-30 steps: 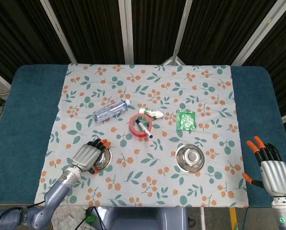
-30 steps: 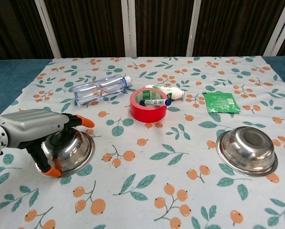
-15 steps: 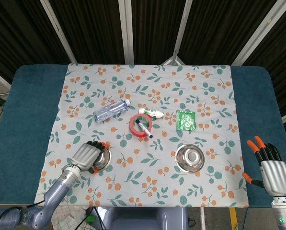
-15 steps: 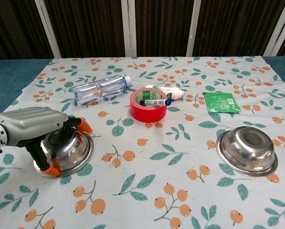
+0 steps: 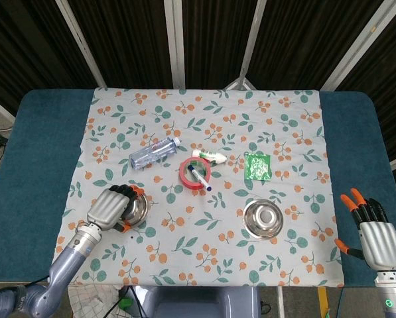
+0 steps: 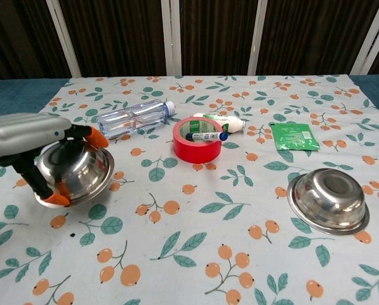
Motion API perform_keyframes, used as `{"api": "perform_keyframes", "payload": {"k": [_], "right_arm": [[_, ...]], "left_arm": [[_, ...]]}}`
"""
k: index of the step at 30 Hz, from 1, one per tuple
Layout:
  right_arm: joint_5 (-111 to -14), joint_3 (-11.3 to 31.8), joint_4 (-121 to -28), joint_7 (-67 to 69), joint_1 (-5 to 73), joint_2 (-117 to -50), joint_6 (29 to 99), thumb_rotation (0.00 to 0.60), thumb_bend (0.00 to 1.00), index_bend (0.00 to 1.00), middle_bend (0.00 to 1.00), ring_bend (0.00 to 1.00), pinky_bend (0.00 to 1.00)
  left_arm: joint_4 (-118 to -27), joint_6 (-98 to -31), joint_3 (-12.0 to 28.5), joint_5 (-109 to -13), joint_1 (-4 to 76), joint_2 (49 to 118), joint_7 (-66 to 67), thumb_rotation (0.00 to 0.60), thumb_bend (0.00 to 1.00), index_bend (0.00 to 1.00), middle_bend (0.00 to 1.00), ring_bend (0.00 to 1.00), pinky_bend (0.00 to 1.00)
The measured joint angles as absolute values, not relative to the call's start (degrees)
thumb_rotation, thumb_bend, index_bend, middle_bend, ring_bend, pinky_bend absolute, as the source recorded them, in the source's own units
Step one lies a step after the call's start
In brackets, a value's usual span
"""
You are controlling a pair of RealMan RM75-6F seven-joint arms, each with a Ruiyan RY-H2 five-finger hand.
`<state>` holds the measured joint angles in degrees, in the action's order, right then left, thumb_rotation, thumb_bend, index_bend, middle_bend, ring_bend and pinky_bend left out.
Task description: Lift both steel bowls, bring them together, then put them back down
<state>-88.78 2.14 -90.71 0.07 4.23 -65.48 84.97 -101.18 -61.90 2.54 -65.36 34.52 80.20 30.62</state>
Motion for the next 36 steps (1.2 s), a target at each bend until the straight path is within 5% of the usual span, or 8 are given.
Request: {"api": "perform_keyframes", "payload": {"k": [17,36], "right_arm": [[-86.2,0.3,-100.2,-12.1,10.4,-66.8,70.4,0.6,0.13,0.19,0.05,0.13,0.09],[-61.6,5.8,-106.0,-36.4,22.9,-78.7,59.1,0.6,0.13,0.19,0.05,0.13,0.09]], "left_arm": [[-108.7,-68.0,6.4,-73.3,31.9,68.9,21.6,0.6,0.0,0.2,0.2,0.2,0.33],[-108.6,-67.8,7.5,-74.6,32.2,68.7,19.7,0.6,0.0,0.2,0.19,0.2,0.33]]}}
